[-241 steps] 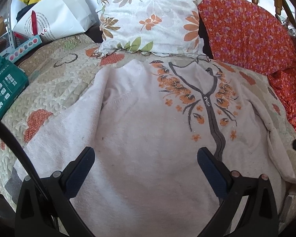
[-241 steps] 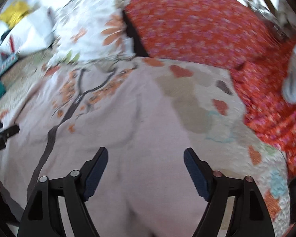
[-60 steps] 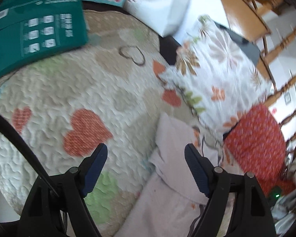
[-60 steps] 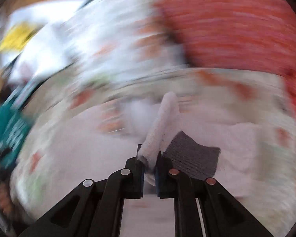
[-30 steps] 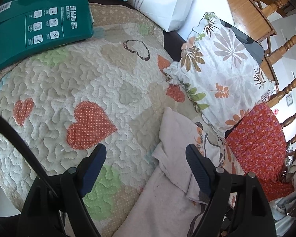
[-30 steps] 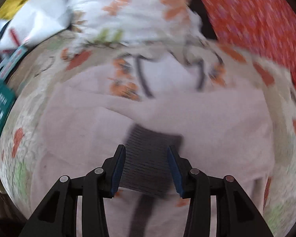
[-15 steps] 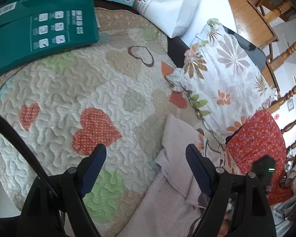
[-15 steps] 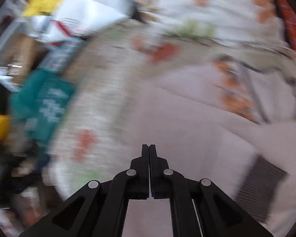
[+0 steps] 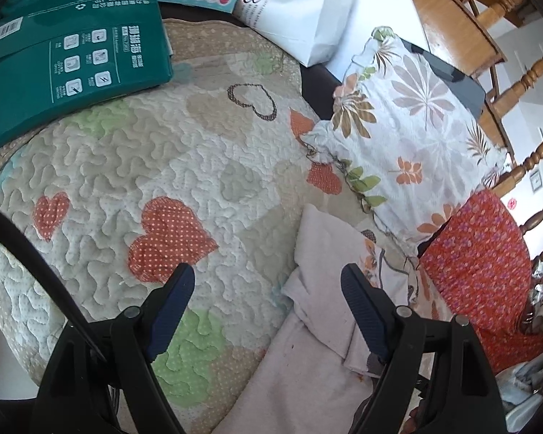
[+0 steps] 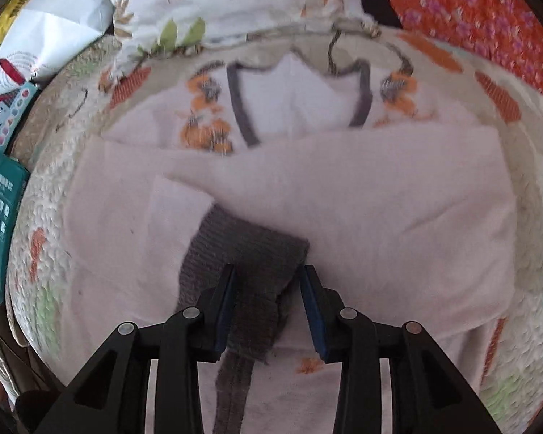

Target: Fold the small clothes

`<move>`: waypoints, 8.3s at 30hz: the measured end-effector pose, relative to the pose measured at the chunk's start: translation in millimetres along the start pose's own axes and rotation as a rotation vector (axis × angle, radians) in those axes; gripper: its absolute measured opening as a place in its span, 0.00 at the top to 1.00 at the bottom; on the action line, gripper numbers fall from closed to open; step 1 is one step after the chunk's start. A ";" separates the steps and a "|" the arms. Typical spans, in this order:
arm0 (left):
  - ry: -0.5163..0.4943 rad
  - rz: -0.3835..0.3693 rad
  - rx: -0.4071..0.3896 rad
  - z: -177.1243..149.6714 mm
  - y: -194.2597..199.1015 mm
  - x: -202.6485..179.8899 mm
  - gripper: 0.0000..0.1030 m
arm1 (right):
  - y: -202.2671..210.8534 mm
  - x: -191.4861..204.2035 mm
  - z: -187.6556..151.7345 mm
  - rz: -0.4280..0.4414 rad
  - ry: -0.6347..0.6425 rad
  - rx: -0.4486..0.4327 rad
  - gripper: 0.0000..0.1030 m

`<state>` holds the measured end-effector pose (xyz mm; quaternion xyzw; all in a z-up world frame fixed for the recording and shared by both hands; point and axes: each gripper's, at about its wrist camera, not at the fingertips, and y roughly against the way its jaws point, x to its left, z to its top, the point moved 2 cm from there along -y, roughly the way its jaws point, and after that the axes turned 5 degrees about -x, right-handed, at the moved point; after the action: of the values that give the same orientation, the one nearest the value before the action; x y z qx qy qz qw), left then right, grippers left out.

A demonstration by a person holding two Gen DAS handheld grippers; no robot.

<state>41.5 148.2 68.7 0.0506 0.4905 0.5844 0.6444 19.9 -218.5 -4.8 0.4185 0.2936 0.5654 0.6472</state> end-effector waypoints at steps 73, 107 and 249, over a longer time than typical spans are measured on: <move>-0.283 0.075 0.206 -61.3 -49.0 -20.0 0.20 | 64.0 -192.4 -59.5 0.009 -0.436 -0.163 0.64; -0.296 -0.134 0.457 -220.2 30.0 28.9 0.50 | 97.1 -125.7 -278.7 0.620 -0.569 -0.149 0.63; -0.403 0.201 0.065 2.1 -66.7 -56.1 0.41 | 58.1 -104.8 -26.9 0.262 -0.215 -0.264 0.45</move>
<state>99.1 83.4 59.3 0.2355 0.3631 0.6075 0.6661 -51.1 -314.8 23.3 0.4227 0.0894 0.6304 0.6449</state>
